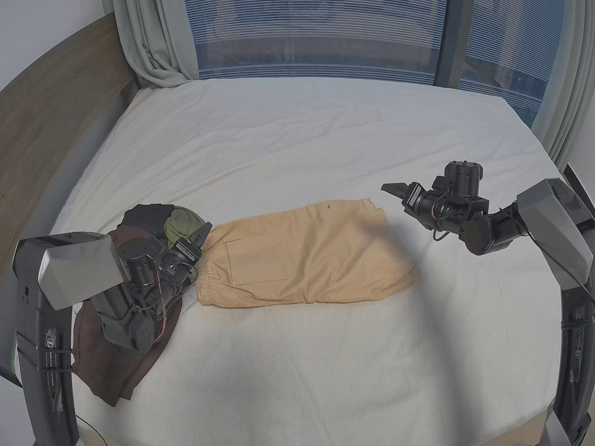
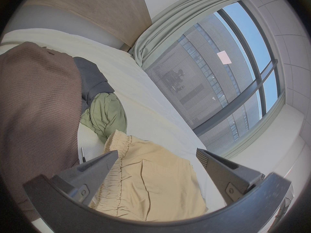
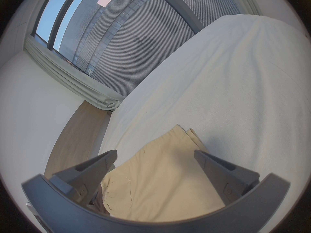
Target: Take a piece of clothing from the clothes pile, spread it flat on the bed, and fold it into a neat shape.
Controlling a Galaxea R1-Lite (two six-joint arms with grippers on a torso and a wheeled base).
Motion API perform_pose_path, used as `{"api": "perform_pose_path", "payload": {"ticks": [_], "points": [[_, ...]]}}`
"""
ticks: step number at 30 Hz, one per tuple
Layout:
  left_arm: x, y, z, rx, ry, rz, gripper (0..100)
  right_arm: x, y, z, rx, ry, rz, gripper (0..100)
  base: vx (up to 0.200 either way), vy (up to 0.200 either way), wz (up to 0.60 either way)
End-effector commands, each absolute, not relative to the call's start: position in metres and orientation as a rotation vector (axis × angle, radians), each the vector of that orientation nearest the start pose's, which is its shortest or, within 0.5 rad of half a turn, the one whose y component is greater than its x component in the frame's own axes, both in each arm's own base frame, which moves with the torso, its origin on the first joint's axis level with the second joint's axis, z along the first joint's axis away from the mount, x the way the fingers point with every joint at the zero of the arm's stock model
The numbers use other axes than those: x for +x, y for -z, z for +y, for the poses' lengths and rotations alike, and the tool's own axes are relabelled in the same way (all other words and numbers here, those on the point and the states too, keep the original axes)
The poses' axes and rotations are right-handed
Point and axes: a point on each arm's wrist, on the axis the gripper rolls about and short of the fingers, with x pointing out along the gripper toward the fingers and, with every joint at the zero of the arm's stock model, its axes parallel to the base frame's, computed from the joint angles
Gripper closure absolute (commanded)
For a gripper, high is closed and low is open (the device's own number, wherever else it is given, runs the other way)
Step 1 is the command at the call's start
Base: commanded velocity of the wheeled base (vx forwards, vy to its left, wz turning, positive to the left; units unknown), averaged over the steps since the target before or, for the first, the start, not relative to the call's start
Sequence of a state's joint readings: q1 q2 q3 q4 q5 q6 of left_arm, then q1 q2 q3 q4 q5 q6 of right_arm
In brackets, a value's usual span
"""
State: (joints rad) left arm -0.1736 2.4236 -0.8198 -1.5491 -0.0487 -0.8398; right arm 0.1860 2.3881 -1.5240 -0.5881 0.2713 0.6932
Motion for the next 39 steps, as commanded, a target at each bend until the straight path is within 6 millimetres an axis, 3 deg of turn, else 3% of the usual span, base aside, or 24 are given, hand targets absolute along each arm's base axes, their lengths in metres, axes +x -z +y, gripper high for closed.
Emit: {"api": "perform_pose_path", "payload": {"ticks": [1, 6, 15, 19, 25, 39], "points": [[0.39, -0.023, -0.071, -0.835, 0.197, 0.129, 0, 0.468, -0.102, 0.096, 0.685, -0.329, 0.427, 0, 0.0, 0.0, 0.0], [0.384, -0.033, -0.074, -0.837, 0.214, 0.12, 0, 0.442, -0.091, 0.094, 0.672, -0.304, 0.508, 0, 0.0, 0.0, 0.0], [0.381, -0.035, -0.078, -0.834, 0.225, 0.128, 0, 0.419, -0.051, 0.089, 0.656, -0.25, 0.584, 0, 0.0, 0.0, 0.0], [0.369, -0.038, -0.075, -0.832, 0.237, 0.163, 0, 0.407, -0.039, 0.087, 0.654, -0.233, 0.63, 0, 0.0, 0.0, 0.0], [0.353, -0.043, -0.072, -0.824, 0.304, 0.222, 0, 0.405, -0.024, 0.085, 0.659, -0.212, 0.669, 0, 0.0, 0.0, 0.0], [0.354, -0.043, -0.071, -0.823, 0.299, 0.217, 0, 0.415, 0.003, 0.094, 0.641, -0.18, 0.671, 0, 0.0, 0.0, 0.0]]}}
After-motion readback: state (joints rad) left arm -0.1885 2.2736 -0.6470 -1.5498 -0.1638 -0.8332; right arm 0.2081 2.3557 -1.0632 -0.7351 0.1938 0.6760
